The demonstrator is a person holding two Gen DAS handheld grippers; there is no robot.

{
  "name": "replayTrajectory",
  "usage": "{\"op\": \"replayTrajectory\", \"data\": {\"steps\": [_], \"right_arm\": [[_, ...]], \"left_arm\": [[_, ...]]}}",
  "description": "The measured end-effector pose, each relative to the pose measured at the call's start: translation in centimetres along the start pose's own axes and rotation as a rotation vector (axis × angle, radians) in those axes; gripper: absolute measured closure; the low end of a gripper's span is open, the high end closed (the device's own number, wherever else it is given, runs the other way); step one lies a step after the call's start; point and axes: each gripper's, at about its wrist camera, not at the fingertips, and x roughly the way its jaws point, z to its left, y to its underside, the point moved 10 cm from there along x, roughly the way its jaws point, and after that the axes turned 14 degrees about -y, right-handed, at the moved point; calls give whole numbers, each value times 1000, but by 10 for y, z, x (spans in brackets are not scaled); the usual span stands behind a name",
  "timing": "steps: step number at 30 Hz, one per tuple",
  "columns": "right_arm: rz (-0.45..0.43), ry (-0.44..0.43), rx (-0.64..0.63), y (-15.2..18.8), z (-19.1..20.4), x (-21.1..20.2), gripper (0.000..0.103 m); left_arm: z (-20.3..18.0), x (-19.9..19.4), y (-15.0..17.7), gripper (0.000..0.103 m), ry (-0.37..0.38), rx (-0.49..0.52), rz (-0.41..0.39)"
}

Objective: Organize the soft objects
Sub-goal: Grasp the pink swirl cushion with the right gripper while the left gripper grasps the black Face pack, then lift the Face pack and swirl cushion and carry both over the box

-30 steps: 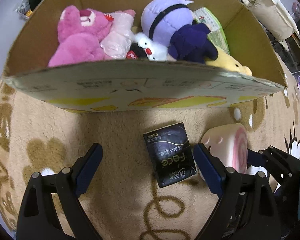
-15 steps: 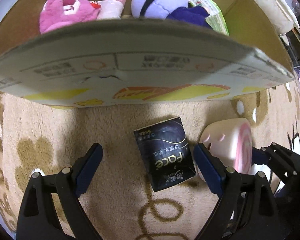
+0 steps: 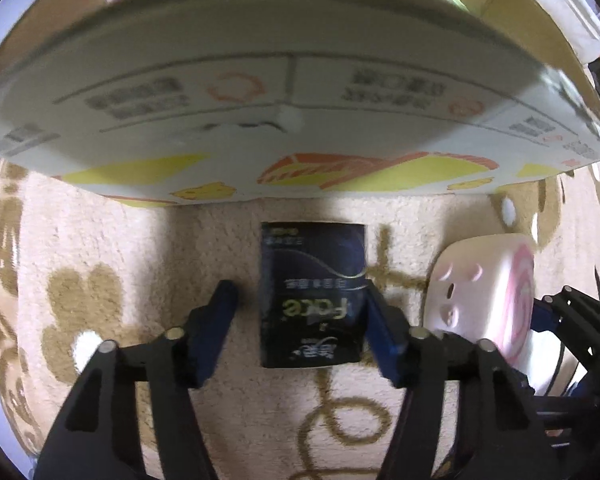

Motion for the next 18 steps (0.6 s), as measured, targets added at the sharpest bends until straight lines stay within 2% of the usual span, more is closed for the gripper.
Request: {"op": "replayTrajectory", "data": {"steps": [2, 6, 11, 14, 18], "right_arm": [[-4, 0, -5, -1, 1, 0, 49], [-13, 8, -18, 2, 2, -1, 51], [-33, 16, -21, 4, 6, -5, 62], [-36, 35, -34, 7, 9, -10, 68], [-60, 51, -38, 8, 12, -20, 68]], "left_arm": [[5, 0, 2, 59, -7, -9, -7], [11, -6, 5, 59, -1, -16, -23], [13, -16, 22, 59, -17, 12, -48], [17, -24, 30, 59, -32, -6, -74], [19, -43, 37, 59, -73, -36, -128]]}}
